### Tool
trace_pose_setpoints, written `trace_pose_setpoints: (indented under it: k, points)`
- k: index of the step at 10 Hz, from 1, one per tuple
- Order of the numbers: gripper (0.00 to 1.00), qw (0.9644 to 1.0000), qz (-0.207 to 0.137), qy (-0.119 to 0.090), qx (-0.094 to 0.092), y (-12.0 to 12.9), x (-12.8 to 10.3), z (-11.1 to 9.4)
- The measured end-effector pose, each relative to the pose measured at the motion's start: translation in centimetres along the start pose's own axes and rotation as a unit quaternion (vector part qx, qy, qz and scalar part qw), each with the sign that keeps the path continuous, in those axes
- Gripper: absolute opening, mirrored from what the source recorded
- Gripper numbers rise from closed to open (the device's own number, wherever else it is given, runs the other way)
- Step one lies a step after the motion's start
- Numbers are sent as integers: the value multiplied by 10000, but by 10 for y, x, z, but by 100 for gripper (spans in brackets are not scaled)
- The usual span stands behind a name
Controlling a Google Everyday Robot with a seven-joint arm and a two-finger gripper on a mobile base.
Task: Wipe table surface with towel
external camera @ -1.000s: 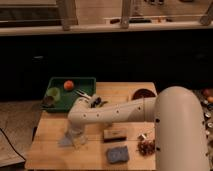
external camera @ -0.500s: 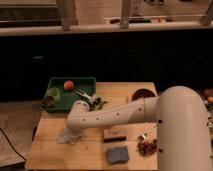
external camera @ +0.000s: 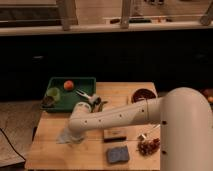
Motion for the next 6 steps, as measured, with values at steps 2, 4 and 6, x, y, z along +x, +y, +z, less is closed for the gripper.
trace_pose_setpoints:
  k: [2, 4, 6]
  points:
    - [17, 10000, -31, -62, -66, 0, 1, 0]
    - [37, 9996, -110, -212, -143, -19, -9, 4]
    - [58, 9991, -94, -396, -133, -32, -9, 3]
